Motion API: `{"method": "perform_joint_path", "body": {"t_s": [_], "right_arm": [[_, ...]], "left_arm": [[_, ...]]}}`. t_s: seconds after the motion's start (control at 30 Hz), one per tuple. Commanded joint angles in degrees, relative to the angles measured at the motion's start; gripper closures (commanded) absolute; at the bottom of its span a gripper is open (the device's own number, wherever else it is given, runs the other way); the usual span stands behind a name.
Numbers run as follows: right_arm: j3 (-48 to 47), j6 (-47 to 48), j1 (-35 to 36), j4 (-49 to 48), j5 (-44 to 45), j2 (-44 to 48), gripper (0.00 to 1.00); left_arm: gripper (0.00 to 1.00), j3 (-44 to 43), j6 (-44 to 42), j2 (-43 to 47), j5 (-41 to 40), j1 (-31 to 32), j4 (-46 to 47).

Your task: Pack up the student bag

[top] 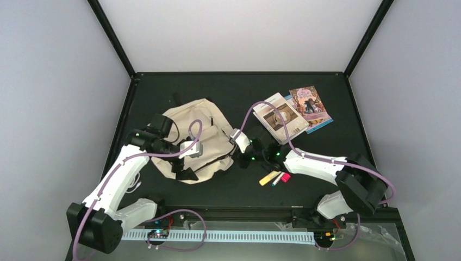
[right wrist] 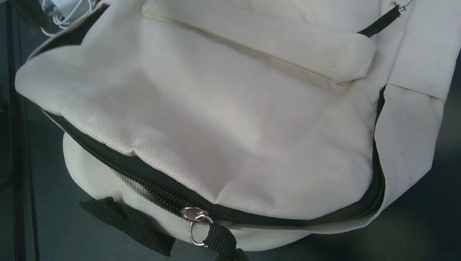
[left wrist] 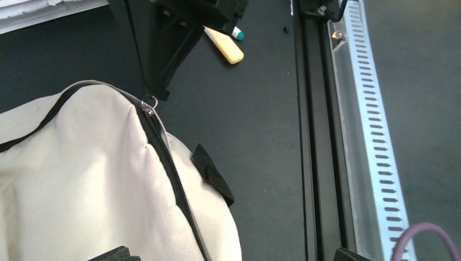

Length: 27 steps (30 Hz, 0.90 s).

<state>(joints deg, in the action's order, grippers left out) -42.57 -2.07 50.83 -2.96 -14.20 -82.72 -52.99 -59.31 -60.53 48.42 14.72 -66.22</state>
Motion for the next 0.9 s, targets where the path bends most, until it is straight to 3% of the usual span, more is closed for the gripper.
{"method": "perform_joint_path", "body": {"t_s": [0.0,0.1,0.33,0.47,0.63,0.77,0.87], "right_arm": [[0.99,-3.28,-0.90,-4.46,-4.16,-0.88,0.99],[1.06,-3.67,-0.91,-4.75,-4.04,-0.94,0.99],[0.68,-2.73,-0.88,-3.02,-3.47,0.15,0.99],[0.36,-2.28,-0.90,-2.50,-2.93,0.39,0.99],[0.13,-1.97,-0.94,-1.78,-2.57,0.90,0.99],[-0.30,-1.92,-0.83,-1.57,-2.49,0.53,0.99],[-0.50,-1.68,-0.87,-1.21,-2.04,0.23,0.99]], "left_arm": [[0.01,2.51,2.12,-1.39,-4.34,4.17,12.18],[0.07,4.55,5.35,-4.80,-13.36,7.35,20.40],[0.43,1.55,9.50,-8.74,-21.06,8.13,23.02],[0.42,2.88,8.99,-11.03,-20.93,8.64,23.27],[0.50,4.10,11.06,-12.00,-27.65,9.25,27.63],[0.42,5.47,11.07,-10.37,-28.05,10.91,29.65],[0.51,7.32,11.36,-9.90,-25.97,12.27,30.02]]}}
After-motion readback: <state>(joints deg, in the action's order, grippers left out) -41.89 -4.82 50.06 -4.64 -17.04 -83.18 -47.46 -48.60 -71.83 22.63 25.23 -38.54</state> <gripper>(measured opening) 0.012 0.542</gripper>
